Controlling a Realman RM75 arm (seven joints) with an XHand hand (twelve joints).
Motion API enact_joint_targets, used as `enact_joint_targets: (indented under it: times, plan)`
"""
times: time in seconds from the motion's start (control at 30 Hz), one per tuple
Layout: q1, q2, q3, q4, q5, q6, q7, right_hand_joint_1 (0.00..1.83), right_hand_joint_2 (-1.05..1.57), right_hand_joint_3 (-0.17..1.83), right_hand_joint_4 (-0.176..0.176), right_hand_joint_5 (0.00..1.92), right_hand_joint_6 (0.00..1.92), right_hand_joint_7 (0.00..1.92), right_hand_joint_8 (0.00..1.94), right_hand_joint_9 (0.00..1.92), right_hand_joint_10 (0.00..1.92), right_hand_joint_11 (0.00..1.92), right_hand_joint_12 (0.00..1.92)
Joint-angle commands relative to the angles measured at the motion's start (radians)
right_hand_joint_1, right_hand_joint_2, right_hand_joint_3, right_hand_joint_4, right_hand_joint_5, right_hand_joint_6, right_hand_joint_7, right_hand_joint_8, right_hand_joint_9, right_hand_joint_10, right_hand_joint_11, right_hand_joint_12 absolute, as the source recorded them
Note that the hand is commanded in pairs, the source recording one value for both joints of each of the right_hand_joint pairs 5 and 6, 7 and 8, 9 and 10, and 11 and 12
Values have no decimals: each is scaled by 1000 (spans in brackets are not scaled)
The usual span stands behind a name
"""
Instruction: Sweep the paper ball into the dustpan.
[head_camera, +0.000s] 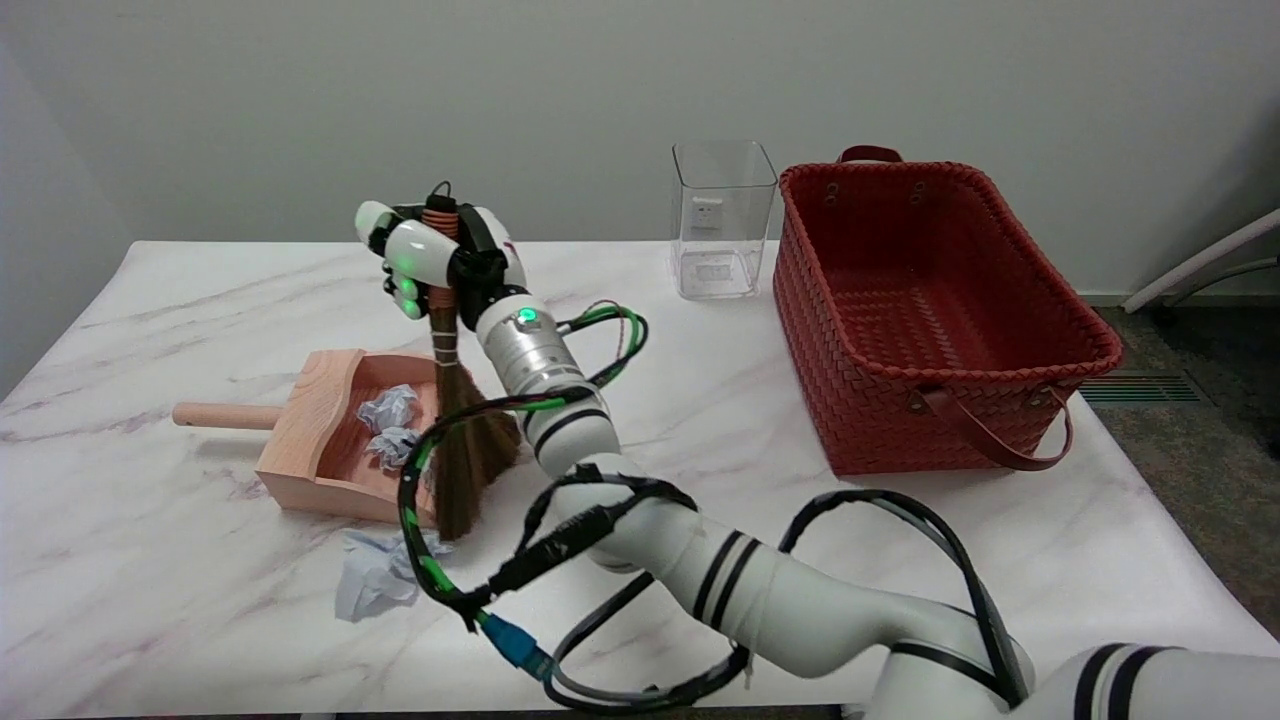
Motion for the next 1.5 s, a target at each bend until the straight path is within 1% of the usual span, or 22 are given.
enact_joint_targets:
  times: [0.03, 0.3, 0.47, 0.63, 0.73, 0.83, 0.93, 1.13, 1.37, 1.5]
  plan:
    - [274, -136, 9, -376, 1, -196, 389, 938, 978, 1260, 0, 1920, 1920, 1920, 1920, 1920, 1920, 1866, 1866]
    - [301, -132, 9, -359, 1, -262, 396, 940, 961, 1180, 0, 1920, 1920, 1920, 1920, 1920, 1920, 1846, 1846]
    - [290, -106, 8, -317, 0, -283, 389, 942, 959, 1163, 0, 1920, 1920, 1920, 1920, 1920, 1920, 1847, 1847]
    - [258, -48, 12, -241, -14, -266, 365, 943, 970, 1135, 0, 1920, 1920, 1920, 1920, 1920, 1920, 1861, 1861]
    - [249, -8, 12, -192, -86, -214, 328, 943, 1025, 1086, 0, 1920, 1920, 1920, 1920, 1920, 1920, 1882, 1882]
    - [232, 36, 12, -136, -143, -174, 326, 937, 1124, 1032, 0, 1920, 1920, 1920, 1920, 1920, 1920, 1880, 1880]
    - [216, 66, 14, -94, -165, -141, 326, 917, 1210, 1003, 0, 1920, 1920, 1920, 1920, 1920, 1920, 1873, 1873]
    - [203, 79, 24, -5, -166, -129, 269, 914, 1312, 1113, 0, 1920, 1920, 1920, 1920, 1920, 1920, 1869, 1869]
    - [124, 118, 30, 155, -155, -109, 274, 914, 1325, 1179, 0, 1920, 1920, 1920, 1920, 1920, 1920, 1865, 1865]
    - [84, 126, 34, 214, -100, -108, 267, 913, 1347, 1213, 0, 1920, 1920, 1920, 1920, 1920, 1920, 1853, 1853]
